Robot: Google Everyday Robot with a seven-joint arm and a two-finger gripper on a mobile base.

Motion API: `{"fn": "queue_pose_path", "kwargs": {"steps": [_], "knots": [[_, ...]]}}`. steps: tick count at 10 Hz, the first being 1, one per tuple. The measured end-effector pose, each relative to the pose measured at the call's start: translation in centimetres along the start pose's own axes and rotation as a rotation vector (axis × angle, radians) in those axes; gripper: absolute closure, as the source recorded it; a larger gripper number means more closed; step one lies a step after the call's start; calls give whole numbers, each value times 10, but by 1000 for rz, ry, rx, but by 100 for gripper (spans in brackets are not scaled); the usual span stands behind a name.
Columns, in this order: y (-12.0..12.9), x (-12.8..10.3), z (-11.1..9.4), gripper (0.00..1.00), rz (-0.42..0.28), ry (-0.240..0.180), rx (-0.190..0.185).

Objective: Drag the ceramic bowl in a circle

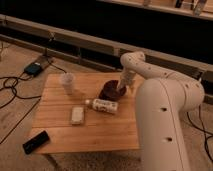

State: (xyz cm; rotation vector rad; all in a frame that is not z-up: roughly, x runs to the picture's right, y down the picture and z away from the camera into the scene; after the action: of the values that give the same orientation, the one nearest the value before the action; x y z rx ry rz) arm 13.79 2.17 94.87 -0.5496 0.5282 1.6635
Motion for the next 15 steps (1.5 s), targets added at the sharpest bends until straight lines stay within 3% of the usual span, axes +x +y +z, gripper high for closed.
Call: {"fn": "queue_pose_path", "kwargs": {"steps": [2, 4, 6, 12, 15], "knots": [[1, -1, 4, 51, -6, -2, 2], [-1, -8, 6, 75, -5, -10, 7], [-3, -14, 7, 86, -3, -14, 10], [-38, -49, 0, 86, 75, -47, 61], [-79, -60, -12, 86, 128, -63, 130]]}}
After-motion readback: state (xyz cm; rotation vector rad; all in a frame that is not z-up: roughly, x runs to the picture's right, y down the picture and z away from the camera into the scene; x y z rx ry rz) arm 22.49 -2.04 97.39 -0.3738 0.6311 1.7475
